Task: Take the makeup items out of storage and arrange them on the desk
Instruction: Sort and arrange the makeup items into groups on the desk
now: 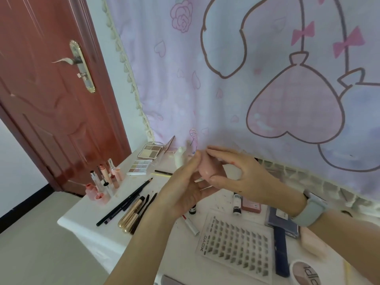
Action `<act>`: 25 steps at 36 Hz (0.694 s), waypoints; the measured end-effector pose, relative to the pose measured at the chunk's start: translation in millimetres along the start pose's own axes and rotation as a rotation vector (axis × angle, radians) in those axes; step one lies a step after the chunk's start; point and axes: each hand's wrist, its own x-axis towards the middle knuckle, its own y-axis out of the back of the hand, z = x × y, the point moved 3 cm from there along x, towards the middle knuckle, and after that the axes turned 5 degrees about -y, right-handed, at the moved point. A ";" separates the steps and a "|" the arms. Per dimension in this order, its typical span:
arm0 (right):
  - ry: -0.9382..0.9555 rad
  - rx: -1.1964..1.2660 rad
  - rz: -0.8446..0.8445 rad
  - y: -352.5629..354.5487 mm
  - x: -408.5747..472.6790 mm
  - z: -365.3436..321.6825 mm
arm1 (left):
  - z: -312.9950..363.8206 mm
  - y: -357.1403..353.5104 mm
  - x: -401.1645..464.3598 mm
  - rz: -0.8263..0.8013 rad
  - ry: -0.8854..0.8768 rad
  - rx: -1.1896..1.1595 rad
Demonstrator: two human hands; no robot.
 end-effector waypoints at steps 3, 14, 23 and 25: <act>0.054 -0.096 -0.006 3.0 -2.9 -3.6 | -1.9 -0.4 3.0 0.077 -0.029 -0.082; 0.086 -0.227 -0.018 23.8 -1.2 -6.5 | -1.3 -22.5 19.2 0.093 -0.030 -0.238; -0.041 -0.133 -0.009 48.6 7.3 19.2 | -21.3 -35.2 35.3 0.192 0.116 -0.363; -0.108 -0.119 -0.012 58.4 11.3 31.7 | -30.2 -37.0 36.3 0.191 0.153 -0.374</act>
